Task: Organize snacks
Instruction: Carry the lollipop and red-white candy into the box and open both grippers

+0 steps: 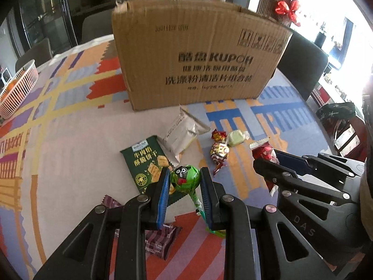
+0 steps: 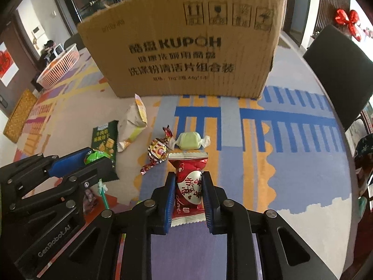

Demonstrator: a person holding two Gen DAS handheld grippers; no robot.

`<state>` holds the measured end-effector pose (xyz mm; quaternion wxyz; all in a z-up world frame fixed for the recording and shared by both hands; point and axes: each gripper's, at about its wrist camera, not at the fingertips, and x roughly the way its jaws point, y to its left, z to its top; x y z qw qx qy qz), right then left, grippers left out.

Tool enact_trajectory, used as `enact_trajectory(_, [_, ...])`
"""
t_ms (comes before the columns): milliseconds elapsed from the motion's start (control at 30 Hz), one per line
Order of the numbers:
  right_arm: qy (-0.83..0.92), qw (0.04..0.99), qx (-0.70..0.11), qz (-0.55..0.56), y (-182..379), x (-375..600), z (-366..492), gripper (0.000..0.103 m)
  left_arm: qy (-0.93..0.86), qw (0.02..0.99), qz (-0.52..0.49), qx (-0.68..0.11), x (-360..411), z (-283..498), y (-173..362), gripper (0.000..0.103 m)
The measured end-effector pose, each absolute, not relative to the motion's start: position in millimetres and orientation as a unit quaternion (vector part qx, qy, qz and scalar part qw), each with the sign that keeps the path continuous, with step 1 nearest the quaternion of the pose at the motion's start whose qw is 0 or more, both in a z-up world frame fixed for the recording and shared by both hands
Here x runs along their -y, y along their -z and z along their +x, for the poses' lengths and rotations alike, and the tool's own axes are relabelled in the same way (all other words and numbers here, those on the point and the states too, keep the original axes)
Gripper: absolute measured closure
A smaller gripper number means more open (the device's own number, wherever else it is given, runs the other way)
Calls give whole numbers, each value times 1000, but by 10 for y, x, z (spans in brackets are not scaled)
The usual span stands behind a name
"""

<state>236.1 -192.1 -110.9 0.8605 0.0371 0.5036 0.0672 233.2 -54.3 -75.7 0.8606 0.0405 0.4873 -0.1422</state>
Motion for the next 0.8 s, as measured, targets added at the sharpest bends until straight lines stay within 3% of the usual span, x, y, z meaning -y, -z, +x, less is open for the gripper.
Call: enact_trajectory(800, [-78, 919, -384, 44, -200, 1898, 2404, 80, 148, 910, 41, -385, 528, 2543, -472, 77])
